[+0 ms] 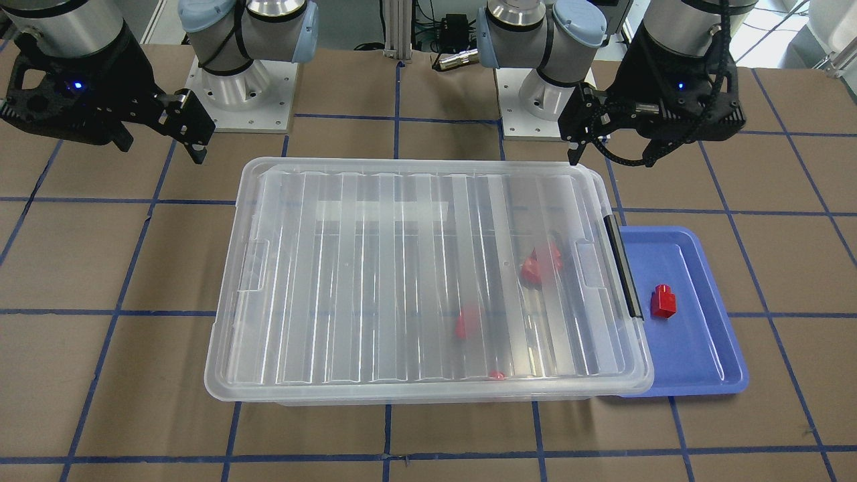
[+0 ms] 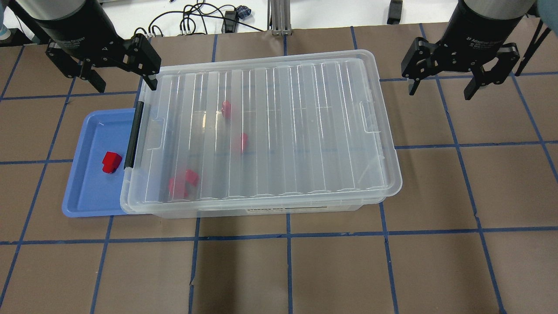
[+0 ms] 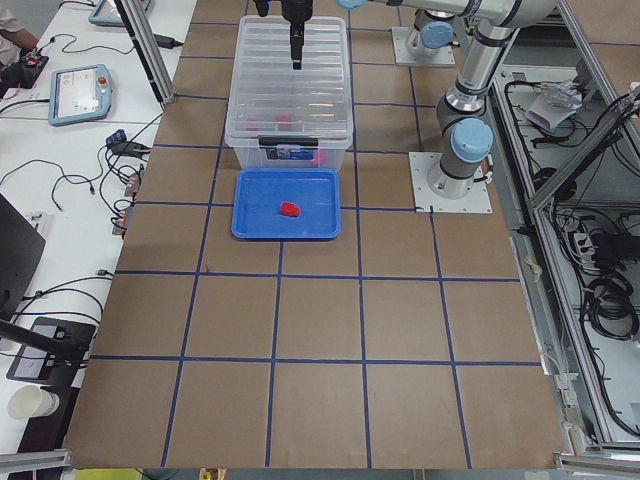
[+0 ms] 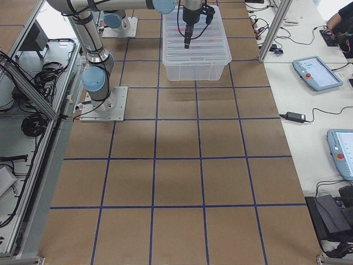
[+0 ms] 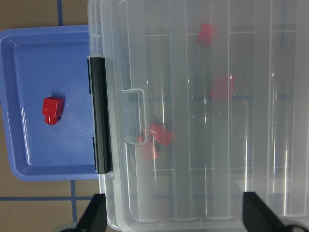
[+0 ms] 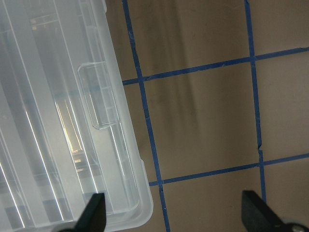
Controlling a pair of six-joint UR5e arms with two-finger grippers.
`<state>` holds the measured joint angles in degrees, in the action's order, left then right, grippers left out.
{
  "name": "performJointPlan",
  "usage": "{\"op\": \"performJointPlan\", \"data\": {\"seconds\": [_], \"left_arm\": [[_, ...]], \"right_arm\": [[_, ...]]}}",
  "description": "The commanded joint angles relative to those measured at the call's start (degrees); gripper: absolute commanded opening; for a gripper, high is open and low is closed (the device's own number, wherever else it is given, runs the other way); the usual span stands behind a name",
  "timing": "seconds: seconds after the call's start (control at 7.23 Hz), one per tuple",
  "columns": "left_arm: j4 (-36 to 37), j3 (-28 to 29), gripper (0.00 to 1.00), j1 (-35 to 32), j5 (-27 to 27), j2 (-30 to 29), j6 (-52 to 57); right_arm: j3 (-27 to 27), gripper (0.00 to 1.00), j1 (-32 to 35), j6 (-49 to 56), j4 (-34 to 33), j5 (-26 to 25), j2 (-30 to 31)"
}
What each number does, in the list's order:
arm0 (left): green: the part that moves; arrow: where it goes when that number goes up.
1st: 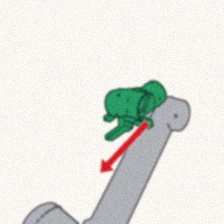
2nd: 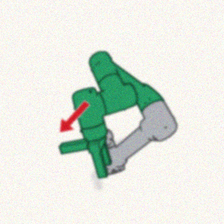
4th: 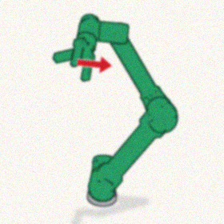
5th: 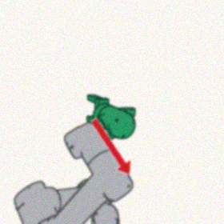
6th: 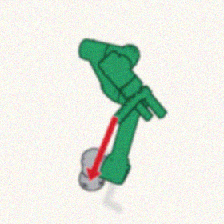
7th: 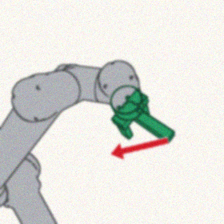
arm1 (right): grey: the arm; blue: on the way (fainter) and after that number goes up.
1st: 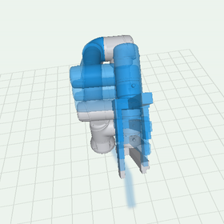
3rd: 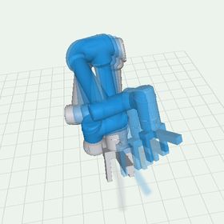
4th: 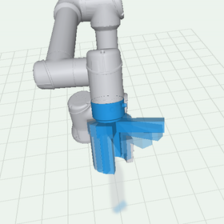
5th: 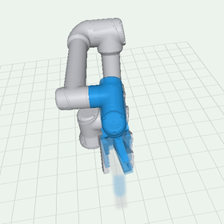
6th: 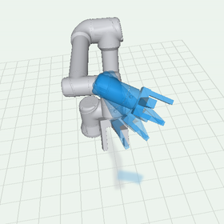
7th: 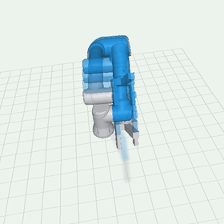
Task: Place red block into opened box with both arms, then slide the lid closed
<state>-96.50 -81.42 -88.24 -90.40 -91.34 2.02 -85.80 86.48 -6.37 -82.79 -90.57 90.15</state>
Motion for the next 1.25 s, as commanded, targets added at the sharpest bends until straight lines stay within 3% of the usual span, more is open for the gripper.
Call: {"op": "performJointPlan", "data": {"seconds": [0.0,0.69,1.11], "left_arm": [[0.00,0.12,1.00,0.00,0.13,0.11,0.00],[-0.09,-0.23,1.00,0.00,-0.04,0.11,0.09],[-0.09,0.03,1.00,0.00,-0.22,0.11,0.17]], "right_arm": [[-0.16,1.00,0.00,-0.04,-0.09,-0.05,-0.06],[0.19,1.00,0.09,-0.13,0.09,-0.31,0.55],[-0.43,1.00,0.18,-1.01,-0.87,-0.05,-2.95]]}}
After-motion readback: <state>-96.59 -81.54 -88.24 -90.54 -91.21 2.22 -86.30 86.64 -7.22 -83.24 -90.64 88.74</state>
